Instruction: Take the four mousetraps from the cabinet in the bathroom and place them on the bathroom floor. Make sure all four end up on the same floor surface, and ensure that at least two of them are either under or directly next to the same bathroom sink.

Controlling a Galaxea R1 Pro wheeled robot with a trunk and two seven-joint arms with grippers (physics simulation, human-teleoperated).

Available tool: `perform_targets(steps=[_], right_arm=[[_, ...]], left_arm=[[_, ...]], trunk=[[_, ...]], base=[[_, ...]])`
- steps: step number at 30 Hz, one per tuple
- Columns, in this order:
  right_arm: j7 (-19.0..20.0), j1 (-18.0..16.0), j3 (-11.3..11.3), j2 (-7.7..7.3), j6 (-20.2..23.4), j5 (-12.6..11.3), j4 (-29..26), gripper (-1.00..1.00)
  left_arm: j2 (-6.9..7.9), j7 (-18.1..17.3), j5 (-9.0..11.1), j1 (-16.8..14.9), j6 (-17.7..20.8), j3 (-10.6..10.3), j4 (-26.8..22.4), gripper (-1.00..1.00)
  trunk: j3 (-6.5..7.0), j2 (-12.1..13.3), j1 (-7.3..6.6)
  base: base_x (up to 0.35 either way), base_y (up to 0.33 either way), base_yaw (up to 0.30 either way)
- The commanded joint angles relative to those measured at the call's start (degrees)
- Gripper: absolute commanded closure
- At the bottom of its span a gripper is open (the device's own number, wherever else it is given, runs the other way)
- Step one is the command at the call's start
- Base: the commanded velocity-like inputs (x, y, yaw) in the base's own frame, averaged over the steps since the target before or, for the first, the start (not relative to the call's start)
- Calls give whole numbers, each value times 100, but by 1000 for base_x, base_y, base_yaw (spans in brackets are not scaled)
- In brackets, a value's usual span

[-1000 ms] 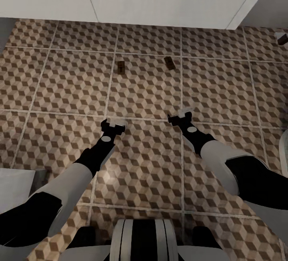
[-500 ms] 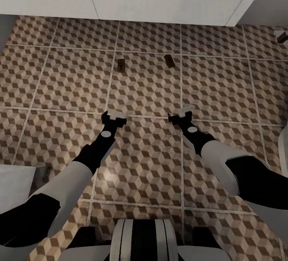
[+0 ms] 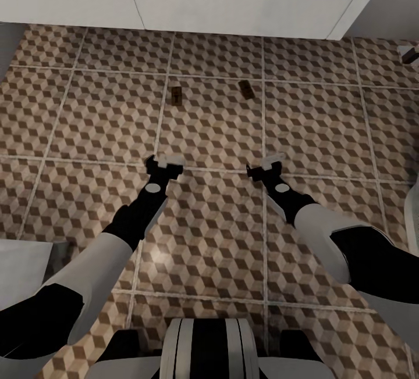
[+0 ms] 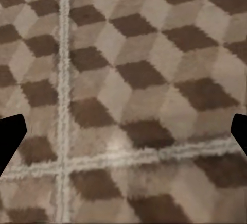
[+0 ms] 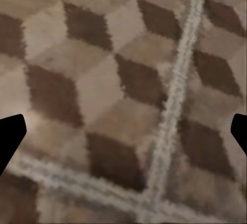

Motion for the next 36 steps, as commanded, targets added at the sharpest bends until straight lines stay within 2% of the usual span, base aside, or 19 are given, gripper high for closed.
perform_targets(steps=[1,5,9,16,23,36], right_arm=[[-50,-3,18,-3,-8,54,8,-100],[-50,-3,18,-16,-6,57,2,-100],[-48,-3,18,-21,-13,59,1,-100],[-37,-3,22,-28,-34,61,-1,-100],[-23,-3,26,-152,-35,53,-2,-100],[-23,-3,27,-204,-35,52,-3,-100]], left_arm=[[4,77,-9,-2,51,-22,-10,-100],[4,348,-6,-2,81,-27,-22,-100],[-1,580,-5,-1,100,-36,-33,-100],[-3,636,0,-1,104,-39,-33,-100],[-3,644,11,-1,104,-40,-14,-100],[-3,645,9,-1,104,-40,-16,-100]], trunk=[[20,0,-3],[109,6,-13],[109,6,-13],[109,6,-13],[109,6,-13],[109,6,-13]], base=[[0,0,0],[0,0,0],[0,0,0],[0,0,0],[0,0,0],[0,0,0]])
